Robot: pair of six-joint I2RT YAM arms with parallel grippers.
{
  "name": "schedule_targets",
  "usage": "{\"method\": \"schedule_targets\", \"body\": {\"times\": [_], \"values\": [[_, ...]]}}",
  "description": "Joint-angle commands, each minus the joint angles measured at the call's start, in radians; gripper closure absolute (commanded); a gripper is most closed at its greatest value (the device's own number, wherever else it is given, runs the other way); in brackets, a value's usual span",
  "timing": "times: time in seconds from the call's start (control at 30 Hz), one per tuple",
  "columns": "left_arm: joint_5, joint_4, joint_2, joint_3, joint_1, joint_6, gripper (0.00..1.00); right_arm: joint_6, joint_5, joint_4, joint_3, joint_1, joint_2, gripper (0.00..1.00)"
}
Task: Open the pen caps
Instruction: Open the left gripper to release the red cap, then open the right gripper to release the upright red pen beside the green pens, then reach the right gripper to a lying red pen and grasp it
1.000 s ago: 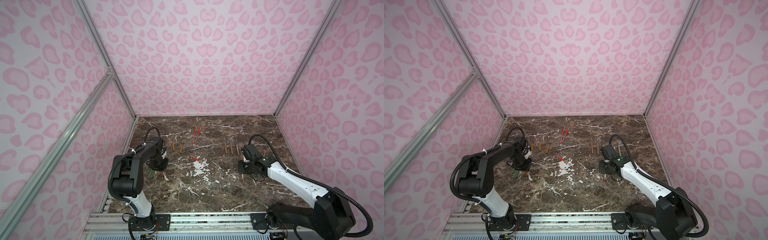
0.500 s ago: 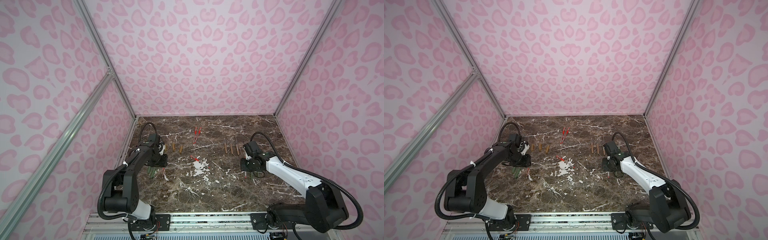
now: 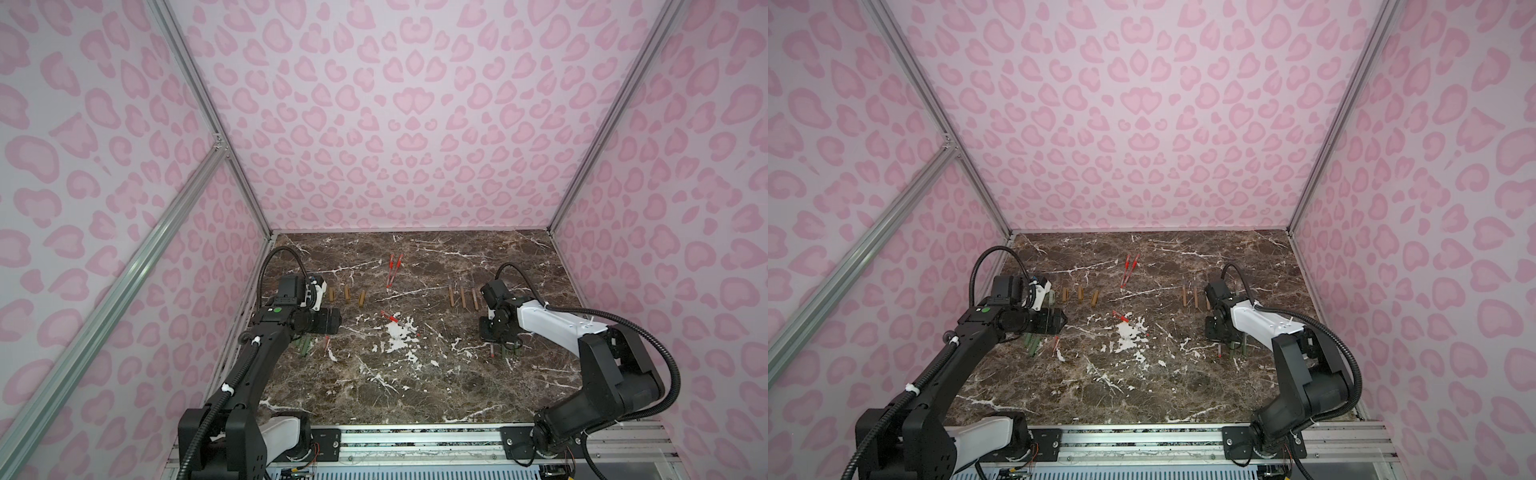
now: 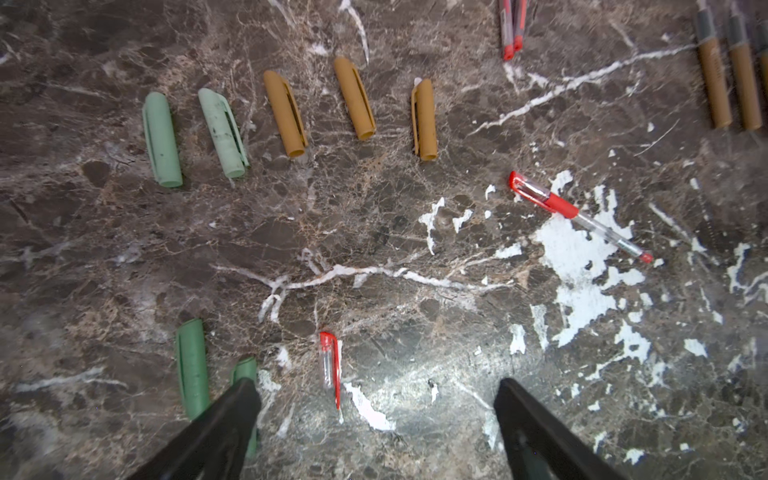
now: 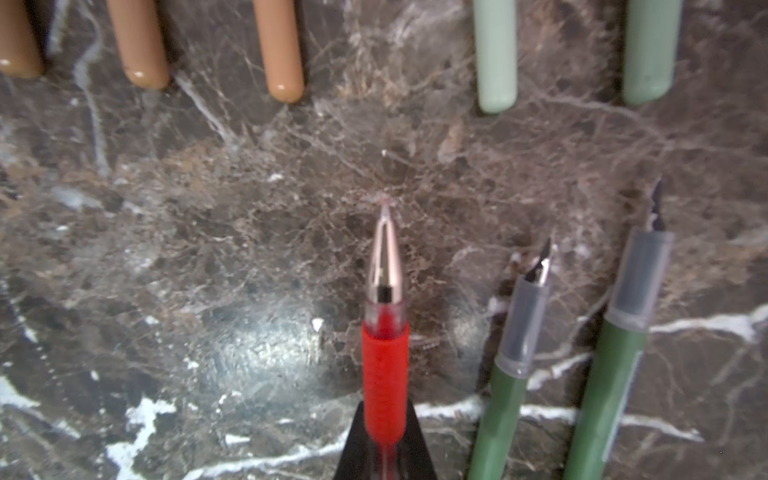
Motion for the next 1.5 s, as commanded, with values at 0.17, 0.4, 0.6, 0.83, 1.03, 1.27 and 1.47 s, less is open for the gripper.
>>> {"method": "schedule_targets", "body": {"times": [0.17,0.4,0.6,0.83,1.03,1.27,1.47], "values": [[0.081,0.064,-0.055,-0.005,0.066,-0.05,0.0,-0.011,0.046,0.025,0.012,-0.007,0.068,0.94],[0.092,0.065,-0.064,-0.009,0.078,-0.057,0.01,-0.016,0.04,0.025,0.012,-0.008,0.091,0.82],[0.095,0.071,-0.066,-0.006,0.082,-0.064,0.02,-0.022,0.043,0.02,0.011,-0.007,0.066,0.76],[0.096,0.069,-0.066,0.0,0.091,-0.063,0.02,-0.024,0.03,-0.053,0.053,0.014,-0.023,0.72],[0.102,0.075,-0.071,0.0,0.096,-0.069,0.02,-0.025,0.023,-0.097,0.123,0.088,-0.088,0.69],[0.115,0.08,-0.08,-0.004,0.102,-0.071,0.02,-0.027,-0.012,-0.061,0.256,0.224,0.012,0.63],[0.113,0.074,-0.09,0.004,0.104,-0.076,0.02,-0.061,-0.052,-0.053,0.411,0.328,0.174,0.59]]}}
